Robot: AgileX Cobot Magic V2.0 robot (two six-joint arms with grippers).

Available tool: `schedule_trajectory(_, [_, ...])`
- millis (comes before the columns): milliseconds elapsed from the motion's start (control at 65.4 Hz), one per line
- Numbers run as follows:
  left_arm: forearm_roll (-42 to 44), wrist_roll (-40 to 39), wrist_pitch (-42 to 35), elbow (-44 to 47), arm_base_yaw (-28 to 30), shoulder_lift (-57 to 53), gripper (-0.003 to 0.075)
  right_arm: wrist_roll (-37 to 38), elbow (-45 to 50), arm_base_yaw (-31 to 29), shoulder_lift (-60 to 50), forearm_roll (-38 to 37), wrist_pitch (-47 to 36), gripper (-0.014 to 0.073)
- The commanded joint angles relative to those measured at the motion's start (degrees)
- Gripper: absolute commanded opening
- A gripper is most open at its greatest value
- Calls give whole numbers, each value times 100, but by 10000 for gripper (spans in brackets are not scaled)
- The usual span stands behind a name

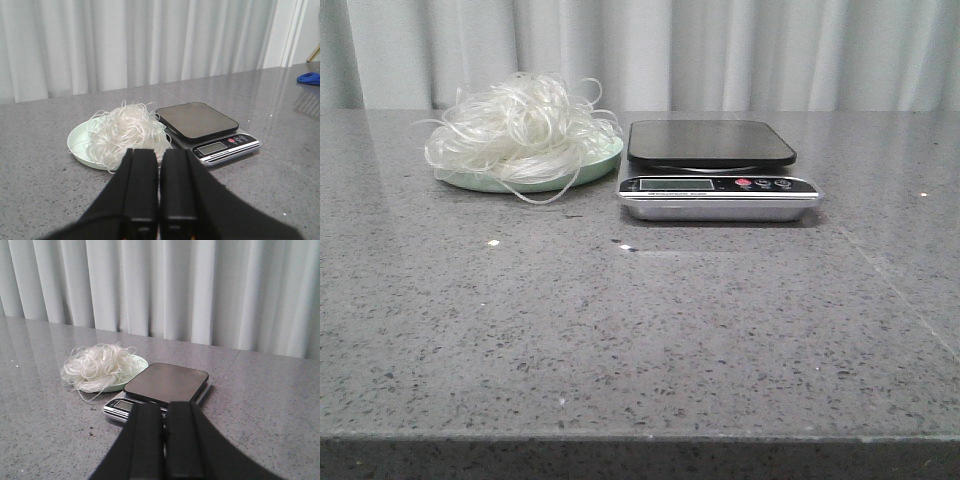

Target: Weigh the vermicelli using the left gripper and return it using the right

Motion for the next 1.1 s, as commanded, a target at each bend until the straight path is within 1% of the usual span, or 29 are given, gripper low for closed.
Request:
schedule_trajectory(0, [-77, -8, -419, -151, 2, 73, 133, -55, -143, -11, 82, 9, -409, 167])
schedule_trajectory(77, [-77, -8, -466, -118, 2, 73, 133, -55, -143, -11, 82, 9, -409, 167])
schedule_trajectory(168, [70, -8, -686, 143, 41, 73, 133, -55, -143, -11, 82, 9, -415, 167])
schedule_trajectory(245, [139, -8, -853, 490, 281, 73, 133, -55, -143, -11, 82, 9, -415, 167])
schedule_trajectory(306, [293, -8, -1141, 826, 660, 21, 133, -55, -143, -11, 82, 9, -415, 167])
schedule_trajectory(352, [293, -8, -1460, 1177, 997, -64, 133, -55, -143, -11, 82, 9, -415, 167])
schedule_trajectory(444, [293, -8, -1804, 1680, 1590, -324, 133, -55, -143, -11, 82, 9, -415, 167])
schedule_trajectory(490, [293, -8, -1875, 1853, 1816, -474, 133, -55, -143, -11, 82, 9, -415, 167])
schedule_trajectory(505, [293, -8, -1914, 1946, 1978, -602, 133, -55, -143, -11, 82, 9, -415, 167])
schedule_trajectory(520, [293, -8, -1924, 1977, 1978, -636, 133, -55, -143, -11, 82, 9, -415, 167])
schedule_trajectory(536, [293, -8, -1937, 2088, 2127, -738, 133, -55, -143, -11, 82, 9, -415, 167])
schedule_trajectory(551, [293, -8, -1937, 2088, 2127, -738, 133, -55, -143, -11, 82, 9, -415, 167])
schedule_trajectory(566, [293, -8, -1937, 2185, 2260, -912, 133, -55, -143, -11, 82, 9, -415, 167])
schedule_trajectory(612, [293, -8, -1937, 2280, 2377, -1050, 133, -55, -143, -11, 82, 9, -415, 167])
schedule_trajectory(627, [293, -8, -1937, 2374, 2494, -1191, 133, -55, -143, -11, 82, 9, -415, 167])
schedule_trajectory(643, [293, -8, -1937, 2374, 2494, -1191, 133, -55, -143, -11, 82, 9, -415, 167])
schedule_trajectory(658, [293, -8, -1712, 2389, 2566, -1342, 133, -55, -143, -11, 82, 9, -415, 167])
schedule_trajectory(704, [293, -8, -1585, 2375, 2606, -1414, 133, -55, -143, -11, 82, 9, -415, 167])
schedule_trajectory(750, [325, -8, -1618, 2375, 2673, -1349, 133, -55, -143, -11, 92, 9, -417, 167])
schedule_trajectory(1086, [425, -123, -1980, 2375, 2673, -1380, 133, -55, -143, -11, 92, 14, -417, 167])
